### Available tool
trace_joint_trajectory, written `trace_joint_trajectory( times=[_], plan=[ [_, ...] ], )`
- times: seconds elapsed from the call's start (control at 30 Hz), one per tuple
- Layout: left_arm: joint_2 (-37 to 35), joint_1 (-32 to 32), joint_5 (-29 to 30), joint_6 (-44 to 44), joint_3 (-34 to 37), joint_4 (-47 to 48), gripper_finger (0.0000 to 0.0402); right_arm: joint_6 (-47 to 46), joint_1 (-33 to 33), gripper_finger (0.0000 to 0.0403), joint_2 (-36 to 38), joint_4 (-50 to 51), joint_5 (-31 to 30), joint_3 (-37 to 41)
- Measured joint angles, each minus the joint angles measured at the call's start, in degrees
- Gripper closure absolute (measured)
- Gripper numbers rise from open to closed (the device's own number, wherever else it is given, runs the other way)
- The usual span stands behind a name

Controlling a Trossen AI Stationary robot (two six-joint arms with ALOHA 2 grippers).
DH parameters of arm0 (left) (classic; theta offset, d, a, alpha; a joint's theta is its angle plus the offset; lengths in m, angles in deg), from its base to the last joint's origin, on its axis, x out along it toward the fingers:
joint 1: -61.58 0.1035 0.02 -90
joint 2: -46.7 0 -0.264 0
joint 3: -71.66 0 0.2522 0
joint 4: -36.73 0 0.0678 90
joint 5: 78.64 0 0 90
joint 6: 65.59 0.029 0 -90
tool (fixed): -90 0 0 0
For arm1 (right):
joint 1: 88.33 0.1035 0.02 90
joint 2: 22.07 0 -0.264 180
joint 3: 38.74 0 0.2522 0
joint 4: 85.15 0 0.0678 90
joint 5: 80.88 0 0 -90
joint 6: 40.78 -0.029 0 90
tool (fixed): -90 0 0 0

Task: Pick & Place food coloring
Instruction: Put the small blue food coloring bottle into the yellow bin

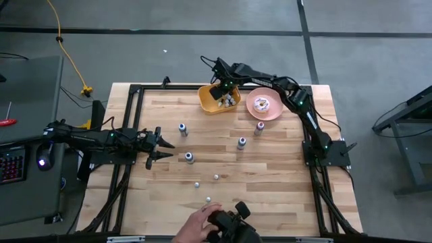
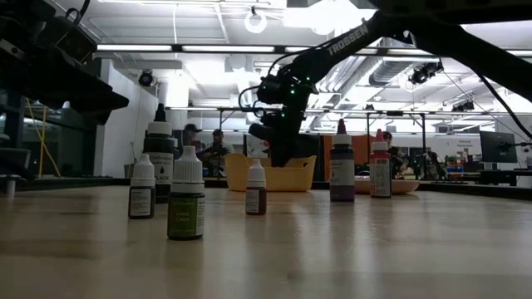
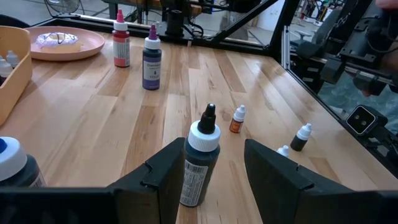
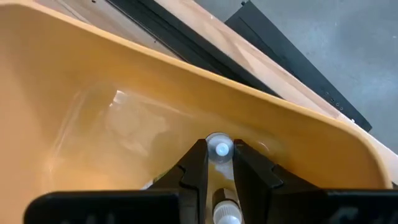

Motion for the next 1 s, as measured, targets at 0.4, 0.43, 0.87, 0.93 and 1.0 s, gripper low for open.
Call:
trace_joint_trajectory(
  times=[0.4,0.43,0.87,0.93,1.0],
  plan=[
    [0.0,0.0,0.0,0.0,0.0,0.0,0.0238,0.0,0.0,0.0321,-0.4,-0.9,2.5,1.1],
    [0.0,0.0,0.0,0.0,0.0,0.0,0.0238,0.0,0.0,0.032,-0.4,-0.8,2.5,1.1],
    [0.0,0.0,0.0,0.0,0.0,0.0,0.0238,1.5,-0.2,0.0317,-0.4,-0.2,1.0,1.1],
    [0.0,0.0,0.0,0.0,0.0,0.0,0.0238,1.5,-0.2,0.0317,-0.4,-0.1,1.5,1.1],
    [0.0,0.0,0.0,0.0,0.0,0.0,0.0238,1.5,-0.1,0.0317,-0.4,-0.1,1.9,1.1]
  ],
)
